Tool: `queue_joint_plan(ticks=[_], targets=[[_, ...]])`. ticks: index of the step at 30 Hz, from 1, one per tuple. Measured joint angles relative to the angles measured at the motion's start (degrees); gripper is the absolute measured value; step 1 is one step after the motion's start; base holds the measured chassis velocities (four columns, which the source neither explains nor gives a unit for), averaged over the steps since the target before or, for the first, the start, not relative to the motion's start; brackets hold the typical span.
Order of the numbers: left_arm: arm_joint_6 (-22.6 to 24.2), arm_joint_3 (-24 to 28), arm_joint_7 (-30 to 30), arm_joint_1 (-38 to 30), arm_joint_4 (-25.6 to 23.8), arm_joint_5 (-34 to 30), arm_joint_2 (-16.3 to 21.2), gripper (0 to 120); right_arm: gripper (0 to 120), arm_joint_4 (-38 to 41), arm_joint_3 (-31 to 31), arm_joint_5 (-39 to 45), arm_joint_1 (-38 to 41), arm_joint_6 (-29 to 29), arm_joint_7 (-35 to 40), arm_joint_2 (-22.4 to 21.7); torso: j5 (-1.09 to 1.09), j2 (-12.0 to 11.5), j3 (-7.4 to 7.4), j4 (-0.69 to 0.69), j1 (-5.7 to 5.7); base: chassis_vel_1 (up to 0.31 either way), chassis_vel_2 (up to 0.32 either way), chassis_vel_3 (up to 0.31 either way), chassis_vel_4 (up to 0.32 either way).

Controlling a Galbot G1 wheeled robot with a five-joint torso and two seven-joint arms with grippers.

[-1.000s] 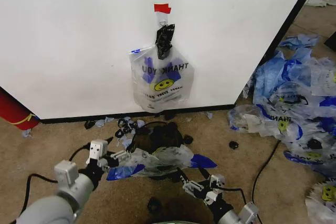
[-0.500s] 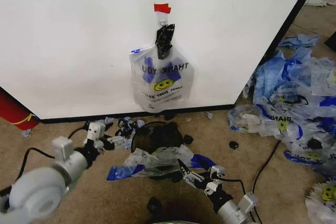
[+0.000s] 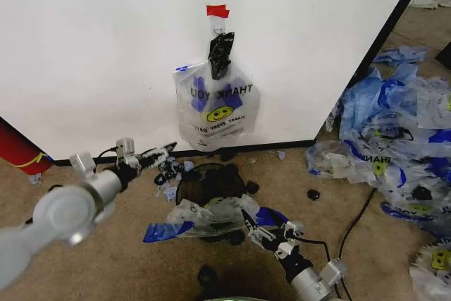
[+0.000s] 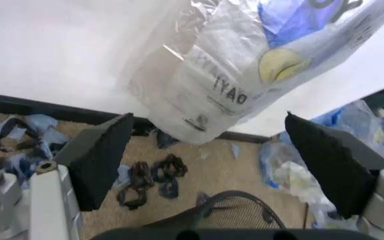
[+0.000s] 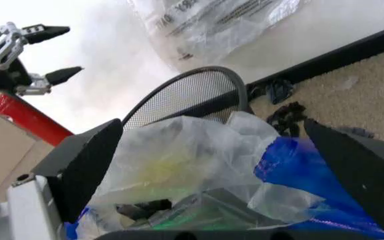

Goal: Pick up the garbage bag from the wall and place it over the trash bin.

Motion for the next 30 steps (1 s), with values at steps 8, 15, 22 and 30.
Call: queue_joint_plan(ticks=[8,15,22,30], targets=[[6.7,8.3,9.9,-4.1,0.8,3.3,4.0,86,100,-0.2,0.4,-0.2,0.3,0.0,0.1,-0.2,0.02,0.0,-0.01,0.02,-0.01,0.0,0.0,0.0,0.0],[8.1,32.0,20.0,-23.6,4.4,16.9,3.0,66,100,-0.2,1.5,-0.5,-0.5,0.1,0.0,0.3,-0.09,0.0,0.0,-0.01,0.0,0.0,0.0,0.0,0.0],[7.8,44.6,24.7,-37.7,10.8,21.5,-0.7,66,99,0.2,3.7,-1.6,-3.0,0.9,-0.5,1.1,0.0,0.0,0.0,-0.03,0.0,0.0,0.0,0.0,0.0],[7.1,47.8,25.6,-39.8,12.3,22.6,-1.2,66,98,0.7,4.9,-2.6,-4.7,1.3,-0.9,1.7,0.0,0.0,-0.01,0.01,0.0,0.0,0.0,0.0,0.0]])
